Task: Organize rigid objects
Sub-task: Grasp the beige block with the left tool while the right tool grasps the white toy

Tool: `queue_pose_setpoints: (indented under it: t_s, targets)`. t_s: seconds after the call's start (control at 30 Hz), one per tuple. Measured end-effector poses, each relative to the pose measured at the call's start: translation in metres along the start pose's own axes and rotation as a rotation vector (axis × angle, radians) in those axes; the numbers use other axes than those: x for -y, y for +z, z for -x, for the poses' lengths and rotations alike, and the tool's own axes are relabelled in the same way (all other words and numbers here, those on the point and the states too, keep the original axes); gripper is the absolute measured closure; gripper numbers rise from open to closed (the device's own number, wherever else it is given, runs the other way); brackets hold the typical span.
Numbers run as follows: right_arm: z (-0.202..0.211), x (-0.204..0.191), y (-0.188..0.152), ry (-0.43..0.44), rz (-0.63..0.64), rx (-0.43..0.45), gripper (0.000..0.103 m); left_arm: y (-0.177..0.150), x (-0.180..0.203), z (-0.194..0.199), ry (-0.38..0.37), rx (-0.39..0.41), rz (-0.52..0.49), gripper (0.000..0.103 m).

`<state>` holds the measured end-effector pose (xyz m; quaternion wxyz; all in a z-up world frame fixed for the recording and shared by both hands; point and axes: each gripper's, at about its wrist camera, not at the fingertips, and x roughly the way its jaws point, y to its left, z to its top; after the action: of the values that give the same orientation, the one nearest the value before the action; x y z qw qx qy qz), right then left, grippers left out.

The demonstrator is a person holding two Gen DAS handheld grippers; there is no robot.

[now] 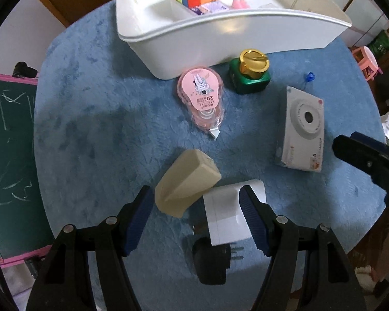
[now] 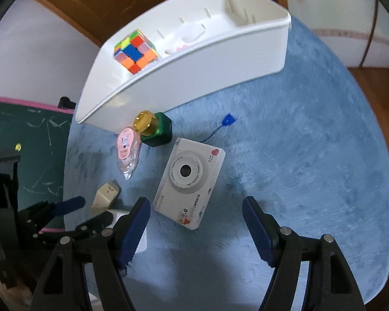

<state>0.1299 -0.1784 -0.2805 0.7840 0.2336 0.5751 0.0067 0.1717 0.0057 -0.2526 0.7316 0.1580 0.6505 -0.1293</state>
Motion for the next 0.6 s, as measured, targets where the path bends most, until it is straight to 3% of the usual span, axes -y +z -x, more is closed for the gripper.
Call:
queue_pose_setpoints:
  t_s: [0.3, 0.5, 0.6]
  targets:
    - [-0.032, -0.001, 0.012, -0.022, -0.132, -0.048, 0.029, 0.013, -0.007, -0.018, 0.017, -0.054, 0.028, 0.031]
    - [-0.051, -0.015, 0.014, -0.101, -0.134, -0.063, 0.029, 0.018, -0.013, -0.032, 0.013, -0.087, 0.048, 0.031]
    - [-0.057, -0.024, 0.015, -0.141, -0.127, -0.058, 0.027, 0.02, -0.016, -0.037, -0.011, -0.102, 0.051, 0.044]
